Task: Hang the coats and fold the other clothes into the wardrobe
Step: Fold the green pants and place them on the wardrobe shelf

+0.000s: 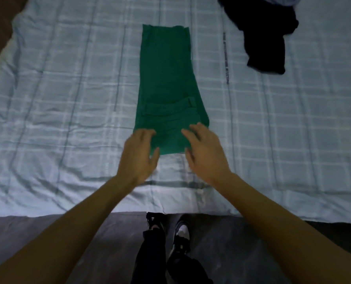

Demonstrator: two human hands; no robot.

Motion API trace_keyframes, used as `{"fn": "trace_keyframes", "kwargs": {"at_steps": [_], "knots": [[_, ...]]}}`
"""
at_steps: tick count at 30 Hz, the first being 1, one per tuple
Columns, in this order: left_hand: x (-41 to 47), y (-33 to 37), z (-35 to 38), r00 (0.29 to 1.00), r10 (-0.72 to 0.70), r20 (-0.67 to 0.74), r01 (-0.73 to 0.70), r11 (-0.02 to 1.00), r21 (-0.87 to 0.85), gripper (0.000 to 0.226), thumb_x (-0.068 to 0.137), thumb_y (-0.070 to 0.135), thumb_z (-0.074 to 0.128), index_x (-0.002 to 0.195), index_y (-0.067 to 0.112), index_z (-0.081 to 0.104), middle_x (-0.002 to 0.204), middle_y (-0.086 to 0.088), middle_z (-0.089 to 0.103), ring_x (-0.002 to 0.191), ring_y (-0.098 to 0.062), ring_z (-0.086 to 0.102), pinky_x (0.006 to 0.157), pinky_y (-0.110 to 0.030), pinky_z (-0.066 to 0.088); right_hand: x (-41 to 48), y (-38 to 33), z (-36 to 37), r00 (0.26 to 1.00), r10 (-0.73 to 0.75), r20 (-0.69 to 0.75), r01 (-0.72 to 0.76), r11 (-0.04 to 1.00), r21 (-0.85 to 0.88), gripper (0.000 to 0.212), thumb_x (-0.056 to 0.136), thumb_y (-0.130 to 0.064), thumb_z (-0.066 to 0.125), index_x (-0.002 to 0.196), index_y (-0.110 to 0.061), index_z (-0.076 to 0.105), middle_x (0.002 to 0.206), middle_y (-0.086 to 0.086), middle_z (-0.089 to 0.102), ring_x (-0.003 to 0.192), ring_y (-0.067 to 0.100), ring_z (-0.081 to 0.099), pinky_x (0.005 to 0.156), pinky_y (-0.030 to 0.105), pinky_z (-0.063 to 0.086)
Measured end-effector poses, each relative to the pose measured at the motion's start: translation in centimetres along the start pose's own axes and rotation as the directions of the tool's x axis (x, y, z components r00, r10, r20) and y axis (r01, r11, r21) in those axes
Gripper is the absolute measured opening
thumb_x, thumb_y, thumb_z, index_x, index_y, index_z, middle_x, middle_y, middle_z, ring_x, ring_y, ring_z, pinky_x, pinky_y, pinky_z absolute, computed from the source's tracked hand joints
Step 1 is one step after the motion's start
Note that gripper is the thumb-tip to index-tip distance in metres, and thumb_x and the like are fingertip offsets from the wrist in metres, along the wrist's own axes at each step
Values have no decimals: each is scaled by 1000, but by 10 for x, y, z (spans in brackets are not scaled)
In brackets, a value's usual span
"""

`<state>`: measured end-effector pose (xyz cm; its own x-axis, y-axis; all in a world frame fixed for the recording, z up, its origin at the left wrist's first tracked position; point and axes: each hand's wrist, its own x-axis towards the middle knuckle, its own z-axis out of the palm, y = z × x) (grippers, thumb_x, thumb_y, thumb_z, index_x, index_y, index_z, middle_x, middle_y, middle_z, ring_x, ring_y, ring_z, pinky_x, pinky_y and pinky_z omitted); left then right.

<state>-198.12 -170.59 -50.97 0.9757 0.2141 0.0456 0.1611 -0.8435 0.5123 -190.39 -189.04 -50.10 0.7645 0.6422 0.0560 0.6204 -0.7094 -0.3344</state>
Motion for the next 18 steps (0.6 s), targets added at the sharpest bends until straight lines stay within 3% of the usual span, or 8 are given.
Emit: {"fn": "trace_keyframes", "kwargs": {"at_steps": [2,4,7,9,11,14,16,18], "knots": [[-9,-10,21,982,134,136,-153,978,143,55,80,20,66,129,3,47,127,-20,51,116,-37,49,95,-46,39,-6,-2,24,987,-24,156,36,997,-74,59,79,-17,68,134,-7,49,138,22,48,132,40,39,106,55,35],[-11,-21,35,967,93,236,-149,962,230,67,83,25,64,141,6,36,143,-21,38,133,-38,35,106,-52,30,-4,-7,40,977,-7,212,45,984,-174,68,77,-21,70,138,-10,45,145,20,39,140,37,27,112,53,22],[1,-34,47,956,34,290,-130,939,318,71,89,30,55,149,11,21,154,-16,22,143,-32,18,113,-52,15,16,-11,47,985,43,167,5,961,-276,76,73,-14,71,142,-11,39,151,19,30,143,36,19,114,54,9],[11,-38,52,950,41,308,-154,923,352,70,89,29,55,148,12,22,153,-17,25,142,-32,21,112,-52,16,27,-9,48,980,56,193,5,953,-304,71,79,-9,64,144,-11,37,151,20,30,143,36,19,115,56,3],[18,-37,56,953,68,294,-176,917,358,65,87,21,59,145,10,32,147,-18,37,136,-34,34,110,-52,24,34,-5,52,957,113,266,-17,940,-341,62,83,-10,60,141,-13,41,148,19,36,140,36,26,115,57,9],[19,-35,56,962,76,261,-155,942,299,55,84,6,59,137,8,45,137,-19,49,127,-35,46,107,-49,31,33,-3,53,950,161,268,-61,936,-347,42,69,-7,71,110,-13,67,108,14,68,107,33,60,93,50,43],[22,-29,45,952,72,297,-133,973,190,46,83,4,55,128,10,55,123,-17,61,113,-34,56,97,-44,40,32,-7,44,956,148,255,-64,948,-313,24,67,-7,71,90,-14,69,79,7,68,77,27,64,72,35,43],[27,-16,25,896,37,443,-93,990,106,32,84,8,49,113,16,61,105,-11,67,93,-29,61,81,-36,47,34,-13,22,931,141,337,-40,957,-288,9,77,-11,62,85,-15,62,75,2,62,68,23,58,63,28,34]]}}
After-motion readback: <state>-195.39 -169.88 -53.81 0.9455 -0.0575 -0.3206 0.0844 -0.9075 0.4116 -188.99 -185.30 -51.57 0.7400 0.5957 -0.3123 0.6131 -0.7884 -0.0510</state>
